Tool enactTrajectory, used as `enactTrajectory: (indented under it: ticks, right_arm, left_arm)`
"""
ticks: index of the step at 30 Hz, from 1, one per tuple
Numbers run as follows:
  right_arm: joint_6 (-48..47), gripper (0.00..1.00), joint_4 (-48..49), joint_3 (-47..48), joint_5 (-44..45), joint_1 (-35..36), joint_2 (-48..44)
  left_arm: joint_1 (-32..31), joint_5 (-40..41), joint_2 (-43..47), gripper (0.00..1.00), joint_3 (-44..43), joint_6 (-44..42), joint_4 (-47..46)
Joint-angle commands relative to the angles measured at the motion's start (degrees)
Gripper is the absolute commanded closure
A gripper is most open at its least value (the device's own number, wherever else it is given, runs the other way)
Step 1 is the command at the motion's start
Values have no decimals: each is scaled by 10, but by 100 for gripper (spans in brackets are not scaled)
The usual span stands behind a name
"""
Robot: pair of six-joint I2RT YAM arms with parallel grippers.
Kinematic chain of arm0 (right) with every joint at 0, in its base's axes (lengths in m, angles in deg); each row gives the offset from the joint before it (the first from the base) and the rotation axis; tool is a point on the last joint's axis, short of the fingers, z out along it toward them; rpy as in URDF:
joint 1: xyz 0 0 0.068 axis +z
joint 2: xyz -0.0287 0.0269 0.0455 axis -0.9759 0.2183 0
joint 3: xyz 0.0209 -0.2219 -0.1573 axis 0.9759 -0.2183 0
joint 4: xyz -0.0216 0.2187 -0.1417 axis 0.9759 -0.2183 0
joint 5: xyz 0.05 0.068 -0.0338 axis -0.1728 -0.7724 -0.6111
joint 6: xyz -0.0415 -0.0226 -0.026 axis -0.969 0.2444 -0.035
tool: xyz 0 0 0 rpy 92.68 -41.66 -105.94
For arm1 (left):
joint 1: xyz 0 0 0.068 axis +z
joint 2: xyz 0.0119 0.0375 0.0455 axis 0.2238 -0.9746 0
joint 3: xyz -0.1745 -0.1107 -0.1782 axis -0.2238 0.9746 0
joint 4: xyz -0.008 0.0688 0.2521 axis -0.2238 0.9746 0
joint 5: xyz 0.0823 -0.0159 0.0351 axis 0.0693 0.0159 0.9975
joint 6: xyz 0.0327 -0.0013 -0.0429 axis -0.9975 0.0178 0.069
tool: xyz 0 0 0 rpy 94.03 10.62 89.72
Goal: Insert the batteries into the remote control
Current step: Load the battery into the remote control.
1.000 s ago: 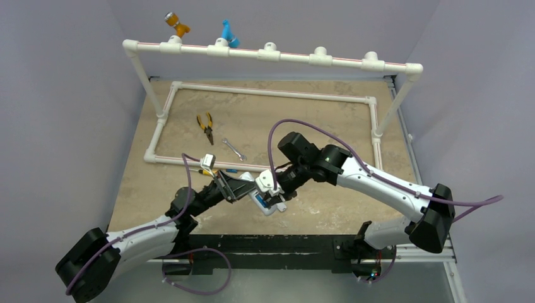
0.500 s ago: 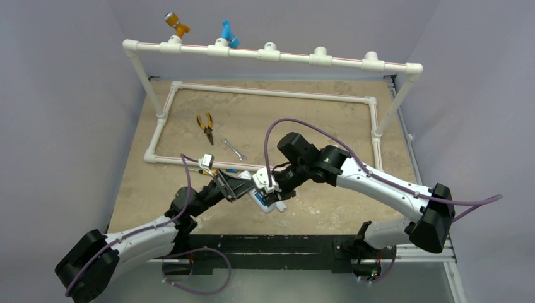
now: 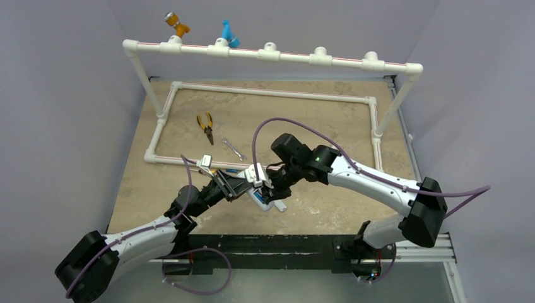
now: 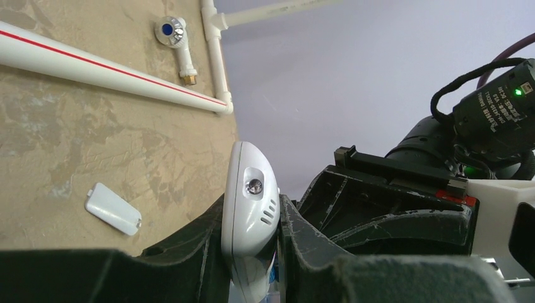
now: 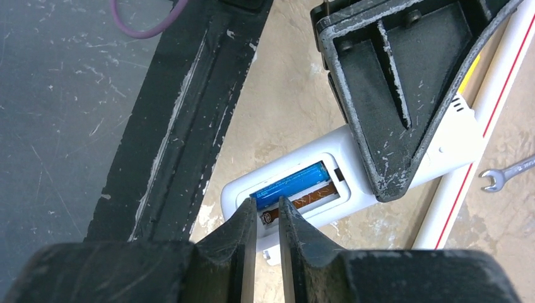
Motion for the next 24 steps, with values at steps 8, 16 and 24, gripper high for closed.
enactTrajectory:
  ticks: [8, 16, 24]
  right_arm:
    - [68, 86, 102, 12, 120, -6, 41]
    - [90, 88, 103, 10, 135, -5, 35]
    - [126, 80, 181, -22, 108, -5, -55]
  left_arm:
    - [-11, -55, 13, 100, 6, 22, -72]
    - [-11, -55, 11, 100, 6, 21, -71]
    - [-11, -53, 21, 100, 6, 12, -68]
